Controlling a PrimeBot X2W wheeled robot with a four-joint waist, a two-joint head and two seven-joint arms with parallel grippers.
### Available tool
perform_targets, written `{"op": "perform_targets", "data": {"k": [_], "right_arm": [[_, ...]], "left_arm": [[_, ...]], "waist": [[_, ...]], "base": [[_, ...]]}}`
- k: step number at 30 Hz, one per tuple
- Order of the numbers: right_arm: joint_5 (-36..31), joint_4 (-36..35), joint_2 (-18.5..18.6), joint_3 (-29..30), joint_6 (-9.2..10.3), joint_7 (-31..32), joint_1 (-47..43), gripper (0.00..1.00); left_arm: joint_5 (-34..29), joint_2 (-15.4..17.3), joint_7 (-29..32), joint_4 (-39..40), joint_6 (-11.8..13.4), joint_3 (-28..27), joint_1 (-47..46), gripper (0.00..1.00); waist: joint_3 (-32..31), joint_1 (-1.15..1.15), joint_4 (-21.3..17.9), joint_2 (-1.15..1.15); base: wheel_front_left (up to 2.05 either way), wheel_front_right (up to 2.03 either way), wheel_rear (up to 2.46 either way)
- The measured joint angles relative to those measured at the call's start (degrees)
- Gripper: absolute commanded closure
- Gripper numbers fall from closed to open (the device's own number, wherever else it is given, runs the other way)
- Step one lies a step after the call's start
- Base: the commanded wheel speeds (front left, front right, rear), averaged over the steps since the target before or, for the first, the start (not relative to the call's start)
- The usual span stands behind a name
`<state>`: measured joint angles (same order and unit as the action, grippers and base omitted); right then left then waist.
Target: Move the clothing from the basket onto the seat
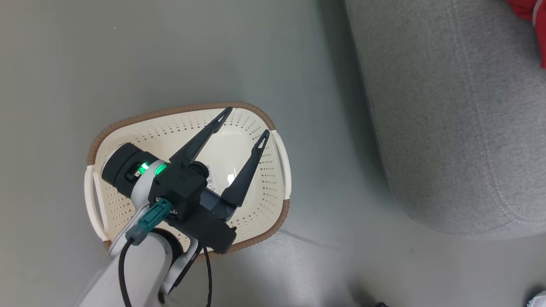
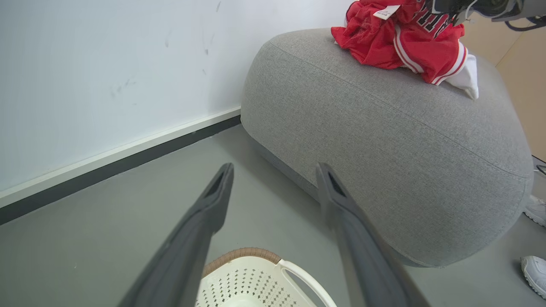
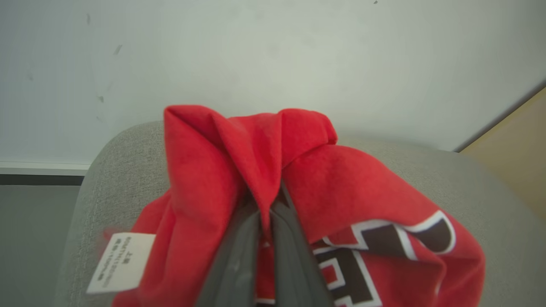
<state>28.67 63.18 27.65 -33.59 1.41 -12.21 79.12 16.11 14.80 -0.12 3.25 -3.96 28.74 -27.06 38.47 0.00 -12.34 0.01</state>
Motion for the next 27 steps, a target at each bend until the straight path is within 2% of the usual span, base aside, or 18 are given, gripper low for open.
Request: {"op": "perform_targets", "data": {"k": [2,3,4,16,19,27], "right_arm": [[-0.46,0.27,-0.43,-0.64,-0.47,-0.27,0.0,0.42],[-0.51,0.37,-0.56,-0.8,-0.65,-0.48,-0.01,0.03],[-0.52,0.52,-0.67,-0.92,-1.01,-0.51,-0.01,0.0],[-2.56,2.16,-1.94,-2.78,-3.04,-1.58,-0.27,0.0],[-2.56,2.36,-3.02,-3.1,-4.12,-2.01,-2.14,0.0],[-2.55,2.12,-5.0,-3.61,-5.04,-2.08,-6.1,0.0]], "left_arm": [[0.02,0.07,0.0,-0.24,-0.02,-0.07,0.0,0.0],[0.11,0.07,-0.01,-0.41,-0.07,-0.07,0.0,0.0],[0.25,0.05,-0.02,-0.58,-0.07,-0.07,0.0,0.0],[2.56,-0.98,-1.86,-3.8,-0.66,0.05,0.02,0.0],[4.39,-2.0,-3.13,-5.8,-0.67,-0.24,0.16,0.0],[6.23,-2.88,-6.17,-10.34,-0.04,-3.41,1.07,0.0]], "waist": [[-0.15,0.0,-0.41,0.0],[-0.27,0.0,-0.62,0.0],[-0.43,0.0,-0.84,0.0],[-4.37,-0.01,-3.22,-0.01],[-6.75,-0.01,-3.85,-0.01],[-12.63,-0.01,-4.36,-0.01]], "base": [[0.0,0.0,0.0],[0.0,0.0,0.0],[0.0,0.0,0.0],[0.0,0.0,0.0],[0.0,0.0,0.0],[0.0,0.0,0.0]]}}
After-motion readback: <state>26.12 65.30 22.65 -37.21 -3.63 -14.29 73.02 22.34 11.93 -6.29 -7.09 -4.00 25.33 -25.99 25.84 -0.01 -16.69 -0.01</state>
